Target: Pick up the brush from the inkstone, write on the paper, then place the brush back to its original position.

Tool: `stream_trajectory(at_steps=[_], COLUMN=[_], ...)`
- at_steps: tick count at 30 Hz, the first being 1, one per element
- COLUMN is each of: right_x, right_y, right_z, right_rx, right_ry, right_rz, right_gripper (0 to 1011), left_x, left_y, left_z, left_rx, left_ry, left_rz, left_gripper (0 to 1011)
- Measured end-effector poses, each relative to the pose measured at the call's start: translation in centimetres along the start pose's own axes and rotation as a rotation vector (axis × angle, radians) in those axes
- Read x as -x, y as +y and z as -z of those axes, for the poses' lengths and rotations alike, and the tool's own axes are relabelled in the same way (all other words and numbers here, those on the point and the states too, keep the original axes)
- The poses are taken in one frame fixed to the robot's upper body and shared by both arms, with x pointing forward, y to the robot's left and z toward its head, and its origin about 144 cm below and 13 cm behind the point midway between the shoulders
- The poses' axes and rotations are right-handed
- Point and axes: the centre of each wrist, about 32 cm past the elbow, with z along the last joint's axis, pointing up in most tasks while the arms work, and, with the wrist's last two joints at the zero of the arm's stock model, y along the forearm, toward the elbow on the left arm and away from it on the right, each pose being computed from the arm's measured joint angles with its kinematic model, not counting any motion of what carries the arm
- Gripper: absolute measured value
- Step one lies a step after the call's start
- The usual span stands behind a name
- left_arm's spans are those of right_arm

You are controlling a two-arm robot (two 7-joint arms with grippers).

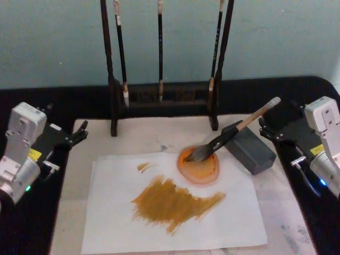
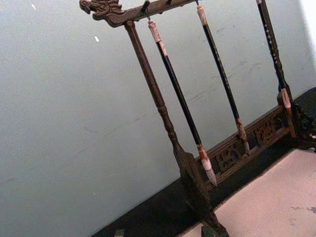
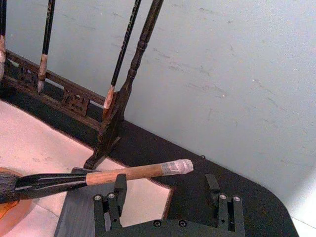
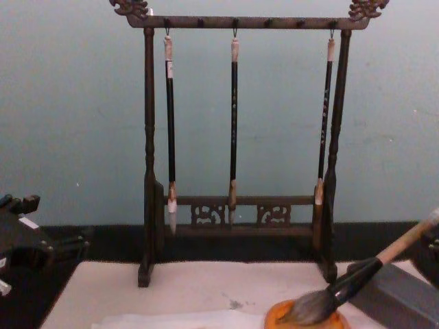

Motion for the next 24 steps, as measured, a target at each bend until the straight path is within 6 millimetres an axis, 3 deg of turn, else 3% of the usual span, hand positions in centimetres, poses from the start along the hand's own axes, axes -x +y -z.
stream_trajectory(at_steps=[24], right_x=[0.00], right_y=[0.00], right_z=[0.00], right_rx=[0.000], right_ry=[0.000], right_rz=[0.000], right_gripper=[1000], left_x=[0.00], left_y=[0.00], left_z=[0.00], left_rx=[0.000], left_ry=[0.000], left_rz=[0.000], left_gripper=[1010])
